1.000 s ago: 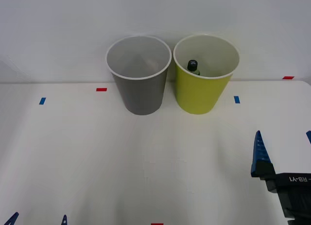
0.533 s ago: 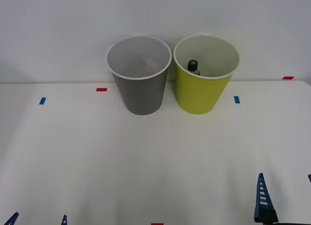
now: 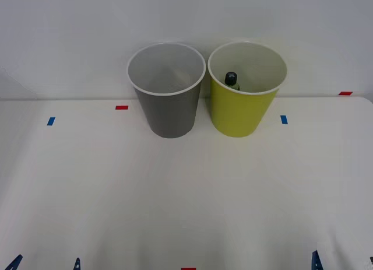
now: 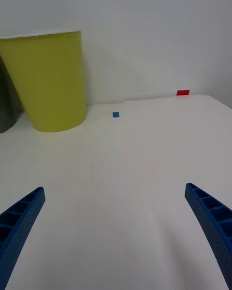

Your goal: Put cans in the gray bin and PET bottles in the light green bin.

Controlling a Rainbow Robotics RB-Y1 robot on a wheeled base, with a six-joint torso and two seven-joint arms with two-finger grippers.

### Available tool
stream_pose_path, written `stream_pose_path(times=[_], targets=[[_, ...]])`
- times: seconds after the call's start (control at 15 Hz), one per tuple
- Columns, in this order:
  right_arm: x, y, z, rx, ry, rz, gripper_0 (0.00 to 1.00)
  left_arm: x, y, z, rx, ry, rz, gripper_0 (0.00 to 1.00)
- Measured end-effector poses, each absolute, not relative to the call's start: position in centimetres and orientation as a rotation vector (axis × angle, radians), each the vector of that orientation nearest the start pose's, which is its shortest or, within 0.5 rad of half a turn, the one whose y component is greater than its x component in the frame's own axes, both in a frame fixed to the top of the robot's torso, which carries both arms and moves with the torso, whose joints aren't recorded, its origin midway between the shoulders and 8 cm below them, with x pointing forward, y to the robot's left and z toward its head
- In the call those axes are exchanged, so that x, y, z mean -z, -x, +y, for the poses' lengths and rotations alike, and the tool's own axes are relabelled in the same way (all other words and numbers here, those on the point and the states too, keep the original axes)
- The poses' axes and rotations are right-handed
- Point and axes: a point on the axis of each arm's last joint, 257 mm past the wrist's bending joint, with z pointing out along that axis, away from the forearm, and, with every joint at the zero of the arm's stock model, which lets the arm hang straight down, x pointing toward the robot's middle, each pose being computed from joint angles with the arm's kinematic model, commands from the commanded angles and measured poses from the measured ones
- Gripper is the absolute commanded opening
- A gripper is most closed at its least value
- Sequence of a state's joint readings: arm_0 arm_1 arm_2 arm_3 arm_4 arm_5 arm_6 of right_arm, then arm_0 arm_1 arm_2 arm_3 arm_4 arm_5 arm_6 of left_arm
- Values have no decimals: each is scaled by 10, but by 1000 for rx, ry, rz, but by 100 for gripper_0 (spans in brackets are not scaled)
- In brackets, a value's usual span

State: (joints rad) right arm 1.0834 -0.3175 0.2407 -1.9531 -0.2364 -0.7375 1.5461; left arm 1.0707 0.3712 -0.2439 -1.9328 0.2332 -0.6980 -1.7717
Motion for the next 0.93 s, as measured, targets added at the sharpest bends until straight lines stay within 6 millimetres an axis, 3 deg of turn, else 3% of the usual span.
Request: stream_pose_path(times=[0.93], targets=[[261,-190,-262,-49,-49,1573,100,274,-199,283,-148,-122,1606,100]])
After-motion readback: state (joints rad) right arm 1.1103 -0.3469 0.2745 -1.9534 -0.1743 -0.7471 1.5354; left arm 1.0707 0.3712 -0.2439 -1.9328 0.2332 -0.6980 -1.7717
